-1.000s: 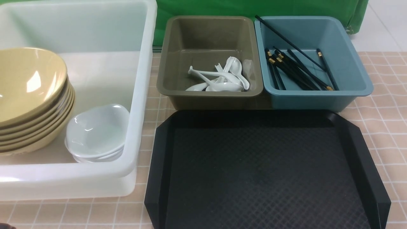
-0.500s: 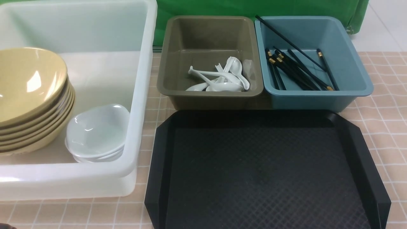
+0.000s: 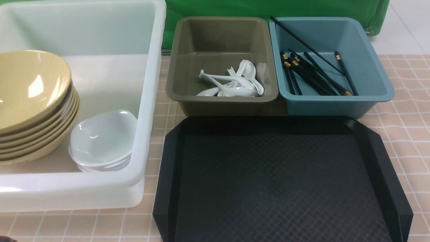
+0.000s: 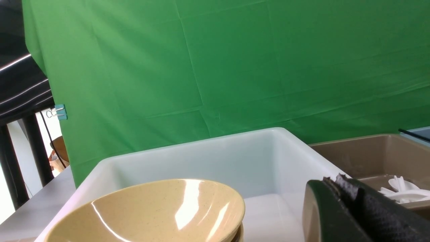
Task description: On brown table put chopsticks spoon bowls plates into blue grey white boxes.
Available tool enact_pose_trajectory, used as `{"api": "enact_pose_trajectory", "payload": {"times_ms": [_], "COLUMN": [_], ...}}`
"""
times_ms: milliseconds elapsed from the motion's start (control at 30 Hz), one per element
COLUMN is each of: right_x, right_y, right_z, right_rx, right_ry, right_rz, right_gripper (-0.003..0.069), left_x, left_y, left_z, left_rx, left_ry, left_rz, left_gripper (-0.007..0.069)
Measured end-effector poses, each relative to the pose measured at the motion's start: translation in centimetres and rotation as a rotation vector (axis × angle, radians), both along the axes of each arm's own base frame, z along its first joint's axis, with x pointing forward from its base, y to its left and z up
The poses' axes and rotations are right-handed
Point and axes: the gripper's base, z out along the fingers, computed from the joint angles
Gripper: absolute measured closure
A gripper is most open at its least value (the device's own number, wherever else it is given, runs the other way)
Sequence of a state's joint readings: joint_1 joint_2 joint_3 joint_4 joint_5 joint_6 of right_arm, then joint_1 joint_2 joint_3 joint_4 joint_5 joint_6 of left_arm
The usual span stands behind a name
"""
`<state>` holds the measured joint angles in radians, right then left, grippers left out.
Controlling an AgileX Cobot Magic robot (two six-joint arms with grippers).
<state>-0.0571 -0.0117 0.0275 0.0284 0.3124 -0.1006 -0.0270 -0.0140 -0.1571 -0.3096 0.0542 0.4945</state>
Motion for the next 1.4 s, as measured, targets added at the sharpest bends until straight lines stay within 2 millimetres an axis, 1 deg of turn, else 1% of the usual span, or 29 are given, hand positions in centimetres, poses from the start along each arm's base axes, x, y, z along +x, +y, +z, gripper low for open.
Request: {"api": "enact_pose_trajectory", "payload": {"times_ms": [333, 433, 500, 633, 667, 900, 967, 1000, 1033, 1067, 1400], "right_x": [0.0, 0.0, 0.0, 0.0, 0.0, 0.0, 0.0, 0.0, 0.0, 0.0, 0.0], "right_y": [0.0, 0.0, 0.0, 0.0, 0.0, 0.0, 0.0, 0.0, 0.0, 0.0, 0.0], "right_z": [0.0, 0.0, 0.0, 0.0, 0.0, 0.0, 0.0, 0.0, 0.0, 0.0, 0.0], "right_rx": [0.000, 0.000, 0.000, 0.000, 0.000, 0.000, 0.000, 0.000, 0.000, 0.000, 0.000], "right_ry": [0.001, 0.001, 0.001, 0.001, 0.001, 0.001, 0.001, 0.001, 0.001, 0.001, 0.001], "right_rz": [0.000, -0.001, -0.001, -0.001, -0.001, -0.002, -0.002, -0.002, -0.002, -0.002, -0.002], "right_gripper": [0.0610, 0.0610, 0.0609, 0.0609, 0.0609, 0.0609, 0.0609, 0.0608, 0.0608, 0.0607, 0.0599], "left_x": [0.0, 0.4, 0.7, 1.3, 1.3, 1.3, 1.3, 1.2, 1.2, 1.1, 1.0], "left_y": [0.0, 0.2, 0.3, 0.5, 0.5, 0.2, 0.1, 0.1, 0.1, 0.2, 0.3], "left_z": [0.0, -1.2, -2.5, -5.3, -5.6, -6.7, -7.2, -7.8, -7.8, -8.2, -8.3], "left_rx": [0.001, 0.037, -0.027, -0.208, -0.233, -0.240, -0.260, -0.284, -0.276, -0.282, -0.265], "left_ry": [0.001, 0.020, 0.053, 0.132, 0.146, 0.269, 0.331, 0.389, 0.389, 0.438, 0.451], "left_rz": [0.000, 0.035, 0.047, 0.056, 0.056, 0.034, 0.036, 0.042, 0.044, 0.057, 0.076], "left_gripper": [0.0631, 0.0631, 0.0631, 0.0631, 0.0631, 0.0631, 0.0631, 0.0631, 0.0631, 0.0631, 0.0631]}}
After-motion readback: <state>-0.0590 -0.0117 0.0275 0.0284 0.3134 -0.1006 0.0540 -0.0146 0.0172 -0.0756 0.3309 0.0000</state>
